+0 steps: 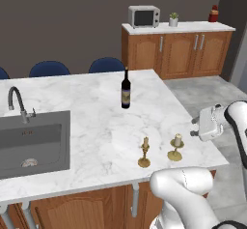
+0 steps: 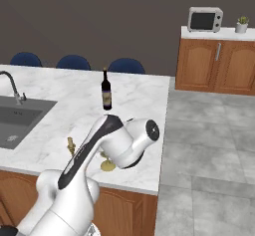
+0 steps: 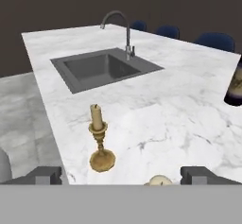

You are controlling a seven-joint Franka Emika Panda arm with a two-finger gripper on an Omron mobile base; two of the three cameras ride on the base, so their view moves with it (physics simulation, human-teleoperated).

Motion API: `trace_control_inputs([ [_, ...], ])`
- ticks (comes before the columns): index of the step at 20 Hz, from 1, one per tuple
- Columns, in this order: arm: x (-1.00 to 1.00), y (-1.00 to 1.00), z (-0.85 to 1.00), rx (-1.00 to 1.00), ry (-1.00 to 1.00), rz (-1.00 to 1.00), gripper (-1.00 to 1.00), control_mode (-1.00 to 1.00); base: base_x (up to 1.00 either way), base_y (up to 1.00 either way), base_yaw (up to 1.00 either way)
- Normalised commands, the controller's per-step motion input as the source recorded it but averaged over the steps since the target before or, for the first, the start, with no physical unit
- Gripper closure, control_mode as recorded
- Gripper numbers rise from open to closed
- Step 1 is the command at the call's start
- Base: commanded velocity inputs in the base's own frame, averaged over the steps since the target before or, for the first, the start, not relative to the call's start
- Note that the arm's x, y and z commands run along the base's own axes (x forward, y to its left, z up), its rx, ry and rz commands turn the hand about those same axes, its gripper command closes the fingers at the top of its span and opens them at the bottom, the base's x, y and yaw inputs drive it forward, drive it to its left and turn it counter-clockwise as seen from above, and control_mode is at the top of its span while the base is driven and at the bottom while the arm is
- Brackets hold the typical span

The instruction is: Pick the candle and candle from the dining table and place them in the open cabinet. Close the cabinet after placing the objects.

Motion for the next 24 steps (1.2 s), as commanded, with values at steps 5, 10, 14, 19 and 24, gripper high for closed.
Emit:
trace_control_inputs([
  [5, 0.0, -0.11, -0.22, 0.01, -0.01, 0.2, -1.0, -1.0, 0.0, 0.0, 0.0],
  [10, 0.0, -0.04, -0.23, 0.01, -0.03, 0.15, -1.0, -1.0, 0.0, 0.0, 0.0],
  [14, 0.0, -0.05, -0.29, 0.0, -0.02, 0.04, -1.0, -1.0, 0.0, 0.0, 0.0],
  [19, 0.01, -0.08, -0.28, 0.03, 0.0, 0.05, -1.0, -1.0, 0.0, 0.0, 0.0],
  [24, 0.05, 0.0, -0.23, 0.03, 0.0, 0.01, -1.0, -1.0, 0.0, 0.0, 0.0],
])
